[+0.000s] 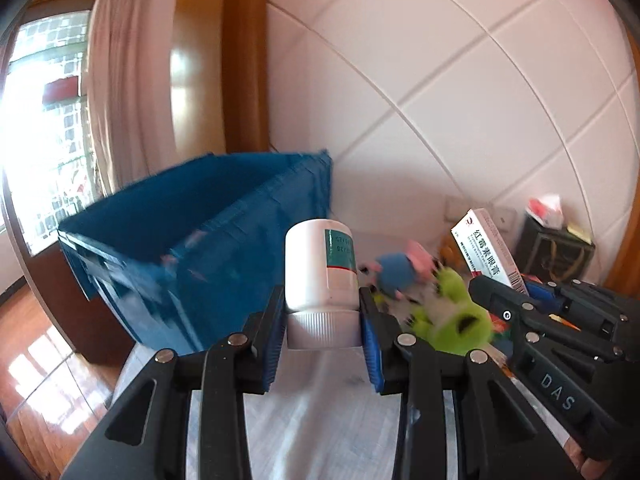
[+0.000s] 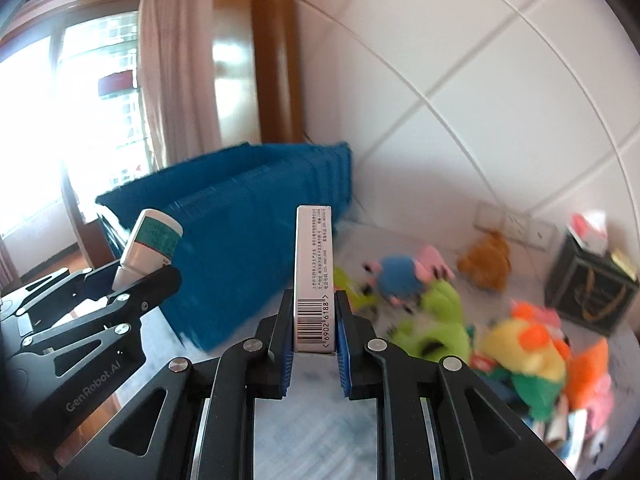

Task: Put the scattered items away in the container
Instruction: 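Carry the bottle with the left tool while the right tool carries the box to the crate, then open both tools to drop the bottle and box into the crate, then move both tools back toward the green plush frog on the bed, then grasp the green plush frog with the left tool while the right tool grasps it too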

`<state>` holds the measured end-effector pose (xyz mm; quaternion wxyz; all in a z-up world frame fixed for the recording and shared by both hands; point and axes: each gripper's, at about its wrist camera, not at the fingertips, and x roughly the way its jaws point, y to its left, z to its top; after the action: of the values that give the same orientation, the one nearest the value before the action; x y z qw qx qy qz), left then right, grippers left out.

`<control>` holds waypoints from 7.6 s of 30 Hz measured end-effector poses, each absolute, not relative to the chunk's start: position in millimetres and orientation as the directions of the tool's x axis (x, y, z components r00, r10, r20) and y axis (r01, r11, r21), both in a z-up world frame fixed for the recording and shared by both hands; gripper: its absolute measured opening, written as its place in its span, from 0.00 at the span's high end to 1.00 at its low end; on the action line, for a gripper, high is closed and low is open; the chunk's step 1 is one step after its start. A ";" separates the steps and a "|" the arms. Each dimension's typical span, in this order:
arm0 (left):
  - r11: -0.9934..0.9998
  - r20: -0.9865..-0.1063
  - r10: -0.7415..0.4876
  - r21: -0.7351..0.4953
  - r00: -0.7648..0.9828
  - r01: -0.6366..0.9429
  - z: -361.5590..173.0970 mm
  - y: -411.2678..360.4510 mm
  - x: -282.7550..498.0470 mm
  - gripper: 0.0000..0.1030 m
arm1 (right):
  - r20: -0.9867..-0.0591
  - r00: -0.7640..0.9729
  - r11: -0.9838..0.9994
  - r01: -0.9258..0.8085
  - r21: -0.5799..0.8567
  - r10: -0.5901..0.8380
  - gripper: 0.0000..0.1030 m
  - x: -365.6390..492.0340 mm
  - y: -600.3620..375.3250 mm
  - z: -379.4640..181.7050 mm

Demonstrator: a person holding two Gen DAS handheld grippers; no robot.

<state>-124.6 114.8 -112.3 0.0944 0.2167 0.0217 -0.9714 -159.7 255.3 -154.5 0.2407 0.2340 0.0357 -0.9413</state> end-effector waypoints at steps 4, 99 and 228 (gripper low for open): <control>-0.990 -0.351 -0.129 -0.013 -0.927 0.143 -83.5 49.3 -137.5 0.67 | -0.403 -0.809 -0.890 0.454 0.035 -0.428 0.83 -180.0 189.1 -132.6; -0.994 -0.474 0.091 -0.089 -0.876 -0.055 -81.0 135.1 -193.2 0.19 | -0.489 -0.869 -0.985 -0.143 0.097 0.078 0.23 -135.5 349.8 -152.7; -0.983 -0.781 -0.160 0.069 -0.604 0.172 -353.0 190.6 -288.1 0.34 | -0.800 -0.415 -0.819 0.553 0.155 -0.433 0.66 -314.7 307.9 -390.7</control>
<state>-288.1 190.6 -353.0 0.0929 0.4351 0.0069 -0.8956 -314.7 307.9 -390.7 0.2937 0.4539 0.0663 -0.8387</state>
